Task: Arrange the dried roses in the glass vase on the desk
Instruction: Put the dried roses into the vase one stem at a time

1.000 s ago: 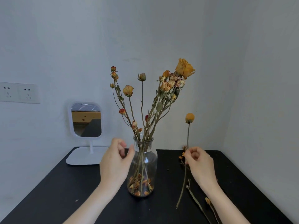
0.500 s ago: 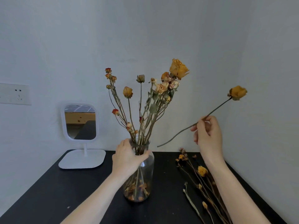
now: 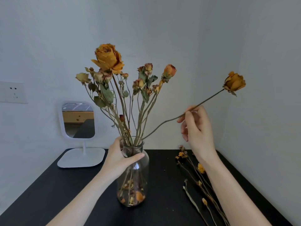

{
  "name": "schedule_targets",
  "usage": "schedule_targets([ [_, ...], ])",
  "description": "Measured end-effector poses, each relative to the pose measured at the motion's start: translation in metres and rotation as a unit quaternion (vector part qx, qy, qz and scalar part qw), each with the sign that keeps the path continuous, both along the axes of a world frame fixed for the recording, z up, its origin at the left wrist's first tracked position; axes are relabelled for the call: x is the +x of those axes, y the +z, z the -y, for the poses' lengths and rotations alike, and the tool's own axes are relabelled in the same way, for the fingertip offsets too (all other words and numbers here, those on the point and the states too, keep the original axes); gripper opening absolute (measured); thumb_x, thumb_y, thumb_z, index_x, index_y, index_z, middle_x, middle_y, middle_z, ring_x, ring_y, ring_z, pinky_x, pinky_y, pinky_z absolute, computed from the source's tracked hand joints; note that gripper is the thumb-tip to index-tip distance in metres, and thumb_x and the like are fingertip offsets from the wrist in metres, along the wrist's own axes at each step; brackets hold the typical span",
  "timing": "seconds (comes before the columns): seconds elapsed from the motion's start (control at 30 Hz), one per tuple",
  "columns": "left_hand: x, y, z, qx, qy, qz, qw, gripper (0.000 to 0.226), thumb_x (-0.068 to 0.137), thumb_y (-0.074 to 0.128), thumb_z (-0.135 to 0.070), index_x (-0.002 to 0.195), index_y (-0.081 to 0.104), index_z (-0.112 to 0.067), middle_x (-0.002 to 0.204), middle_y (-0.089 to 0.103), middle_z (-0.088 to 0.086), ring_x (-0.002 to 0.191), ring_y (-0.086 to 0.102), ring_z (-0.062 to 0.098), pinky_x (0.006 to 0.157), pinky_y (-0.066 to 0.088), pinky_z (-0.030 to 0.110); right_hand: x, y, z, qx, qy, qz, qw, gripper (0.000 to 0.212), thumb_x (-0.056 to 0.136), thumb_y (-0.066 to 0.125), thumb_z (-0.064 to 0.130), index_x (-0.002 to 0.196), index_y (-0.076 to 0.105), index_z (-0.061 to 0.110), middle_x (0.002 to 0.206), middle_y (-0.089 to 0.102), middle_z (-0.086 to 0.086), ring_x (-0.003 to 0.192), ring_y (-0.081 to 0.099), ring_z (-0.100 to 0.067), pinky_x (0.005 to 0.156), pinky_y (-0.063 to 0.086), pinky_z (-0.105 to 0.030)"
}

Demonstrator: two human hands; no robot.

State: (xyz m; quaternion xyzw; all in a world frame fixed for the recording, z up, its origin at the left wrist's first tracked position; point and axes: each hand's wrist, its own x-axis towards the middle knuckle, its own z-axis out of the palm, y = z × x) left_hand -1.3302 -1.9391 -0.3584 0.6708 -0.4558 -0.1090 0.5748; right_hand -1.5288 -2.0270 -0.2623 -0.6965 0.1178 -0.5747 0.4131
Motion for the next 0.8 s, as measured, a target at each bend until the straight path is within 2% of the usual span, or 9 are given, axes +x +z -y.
schedule_targets([
  [0.1,0.000,-0.001,0.000,0.002,0.011,-0.001,1.000,0.076,0.056,0.083,-0.048,0.117,0.040,-0.036,0.104,0.056,-0.024,0.097,0.052,-0.005,0.077,0.039,0.016,0.008,-0.001,-0.006,-0.025,0.010,-0.022,0.999,0.018,0.096,0.040,0.013,0.088,0.050,0.025,0.075,0.058,0.000,0.055,0.047,-0.011,0.044,0.037,-0.015],
  [0.2,0.004,-0.003,0.001,0.014,0.008,0.009,1.000,0.070,0.061,0.081,-0.046,0.117,0.039,-0.036,0.101,0.054,-0.026,0.094,0.051,-0.006,0.075,0.038,0.012,0.014,-0.003,-0.011,-0.066,-0.004,-0.074,0.995,0.012,0.095,0.042,0.019,0.090,0.051,0.025,0.078,0.058,0.002,0.060,0.050,-0.004,0.048,0.039,-0.012],
  [0.33,0.004,-0.006,0.004,0.029,-0.009,0.008,1.000,0.059,0.072,0.076,-0.032,0.116,0.038,-0.035,0.101,0.053,-0.028,0.102,0.053,0.001,0.087,0.039,0.020,0.024,-0.005,-0.017,-0.124,-0.030,-0.138,0.982,0.011,0.094,0.045,0.019,0.089,0.053,0.025,0.080,0.058,-0.001,0.070,0.051,-0.008,0.057,0.043,-0.020],
  [0.4,0.002,-0.006,0.006,0.018,-0.017,-0.008,1.000,0.061,0.071,0.077,-0.033,0.117,0.037,-0.034,0.103,0.053,-0.027,0.104,0.053,0.001,0.087,0.039,0.020,0.030,-0.003,-0.020,-0.134,-0.036,-0.158,0.978,0.009,0.094,0.047,0.017,0.090,0.055,0.020,0.077,0.057,0.001,0.073,0.051,-0.008,0.058,0.043,-0.020],
  [0.53,-0.004,-0.005,0.007,-0.029,0.000,-0.011,1.000,0.074,0.060,0.082,-0.042,0.119,0.039,-0.034,0.108,0.053,-0.024,0.102,0.053,-0.003,0.088,0.042,0.020,0.044,0.000,-0.024,-0.161,-0.084,-0.182,0.966,0.009,0.093,0.051,0.017,0.094,0.059,0.015,0.072,0.050,0.017,0.067,0.051,0.008,0.059,0.040,-0.004],
  [0.63,-0.002,-0.004,0.006,-0.030,0.007,-0.008,1.000,0.082,0.057,0.082,-0.046,0.124,0.039,-0.030,0.109,0.054,-0.024,0.104,0.055,0.001,0.091,0.045,0.025,0.053,0.000,-0.024,-0.175,-0.114,-0.202,0.957,0.012,0.092,0.053,0.018,0.094,0.063,0.012,0.068,0.049,0.016,0.057,0.049,0.001,0.056,0.040,-0.005],
  [0.7,0.000,-0.004,0.005,-0.024,0.002,0.008,1.000,0.084,0.059,0.082,-0.045,0.129,0.041,-0.025,0.114,0.058,-0.018,0.108,0.055,0.004,0.093,0.046,0.028,0.059,-0.007,-0.024,-0.176,-0.116,-0.241,0.947,0.013,0.091,0.055,0.019,0.096,0.065,0.013,0.072,0.052,0.012,0.057,0.048,0.002,0.052,0.040,-0.005],
  [0.8,0.002,-0.004,0.002,-0.020,-0.006,0.035,0.999,0.076,0.063,0.079,-0.041,0.128,0.043,-0.026,0.112,0.061,-0.017,0.107,0.057,-0.001,0.088,0.047,0.020,0.067,-0.025,-0.022,-0.155,-0.109,-0.315,0.930,0.016,0.090,0.056,0.024,0.101,0.065,0.018,0.083,0.056,0.011,0.065,0.050,0.002,0.054,0.038,-0.007],
])
